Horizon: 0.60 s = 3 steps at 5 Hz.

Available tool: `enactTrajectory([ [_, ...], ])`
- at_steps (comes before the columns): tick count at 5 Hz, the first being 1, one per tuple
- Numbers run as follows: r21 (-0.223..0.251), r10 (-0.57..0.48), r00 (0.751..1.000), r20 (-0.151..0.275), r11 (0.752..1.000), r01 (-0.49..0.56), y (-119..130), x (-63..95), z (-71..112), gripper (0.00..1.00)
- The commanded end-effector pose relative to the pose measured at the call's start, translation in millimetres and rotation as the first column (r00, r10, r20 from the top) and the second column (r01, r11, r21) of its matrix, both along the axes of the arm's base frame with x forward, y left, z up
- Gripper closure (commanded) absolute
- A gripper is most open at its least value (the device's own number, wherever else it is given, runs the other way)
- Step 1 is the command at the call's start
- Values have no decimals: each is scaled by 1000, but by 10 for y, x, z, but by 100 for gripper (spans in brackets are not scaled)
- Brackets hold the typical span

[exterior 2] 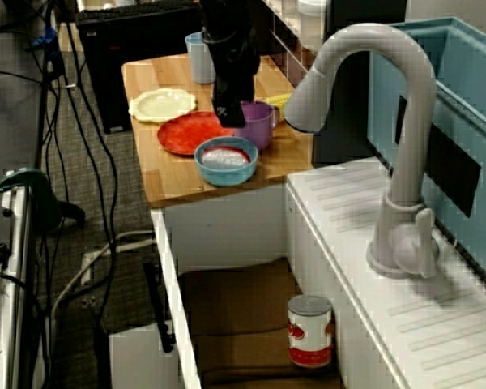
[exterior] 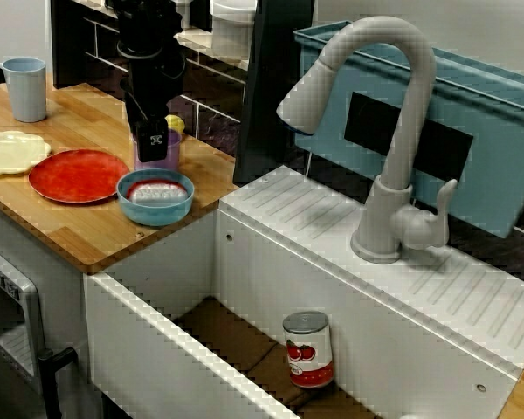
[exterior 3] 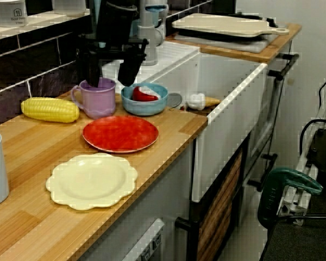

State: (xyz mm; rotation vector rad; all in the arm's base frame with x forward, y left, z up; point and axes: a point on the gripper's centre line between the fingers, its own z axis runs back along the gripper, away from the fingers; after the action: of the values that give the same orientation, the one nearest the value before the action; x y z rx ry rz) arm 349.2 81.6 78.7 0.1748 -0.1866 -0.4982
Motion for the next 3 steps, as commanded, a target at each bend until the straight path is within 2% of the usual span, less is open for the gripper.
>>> enactTrajectory([
  [1,13,14,995,96,1000,-15,191,-69,364,0],
  [3,19,76,989,129,997,-79,408,-175,410,0],
])
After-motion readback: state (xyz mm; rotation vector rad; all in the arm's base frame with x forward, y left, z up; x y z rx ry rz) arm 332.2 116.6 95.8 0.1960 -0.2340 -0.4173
